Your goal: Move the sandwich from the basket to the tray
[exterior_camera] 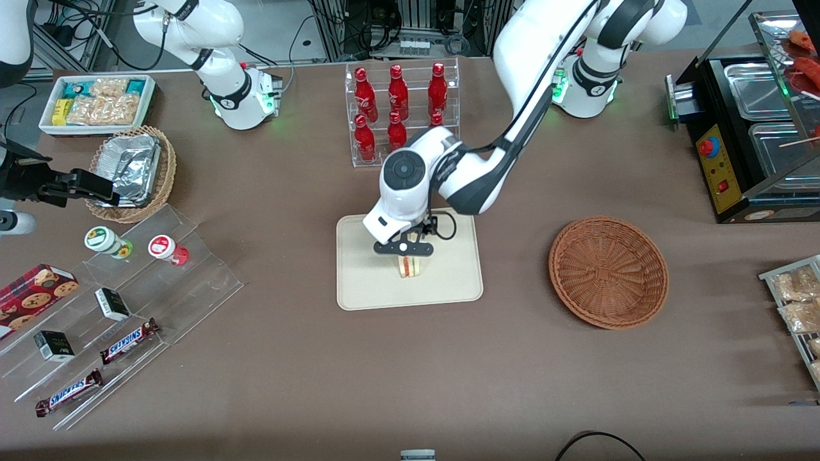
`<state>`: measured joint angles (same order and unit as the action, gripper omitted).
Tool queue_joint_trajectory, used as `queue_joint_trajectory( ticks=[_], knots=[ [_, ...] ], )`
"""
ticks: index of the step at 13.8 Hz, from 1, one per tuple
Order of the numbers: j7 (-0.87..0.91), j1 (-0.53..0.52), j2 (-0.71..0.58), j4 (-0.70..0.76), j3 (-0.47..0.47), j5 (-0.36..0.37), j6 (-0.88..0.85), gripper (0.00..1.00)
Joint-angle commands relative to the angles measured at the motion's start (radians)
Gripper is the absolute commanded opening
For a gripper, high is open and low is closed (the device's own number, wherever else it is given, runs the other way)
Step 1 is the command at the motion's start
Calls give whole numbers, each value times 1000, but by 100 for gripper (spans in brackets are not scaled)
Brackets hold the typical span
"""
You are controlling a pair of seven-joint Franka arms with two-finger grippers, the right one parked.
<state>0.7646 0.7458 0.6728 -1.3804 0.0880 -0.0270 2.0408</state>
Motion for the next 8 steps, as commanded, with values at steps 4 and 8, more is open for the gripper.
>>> queue_joint_trajectory(
  ticks=[4,8],
  knots=[
    [13,0,-243,-29,-118,-8,-272,99],
    [-14,0,-349,-39,-253,-2,-382,99]
  ],
)
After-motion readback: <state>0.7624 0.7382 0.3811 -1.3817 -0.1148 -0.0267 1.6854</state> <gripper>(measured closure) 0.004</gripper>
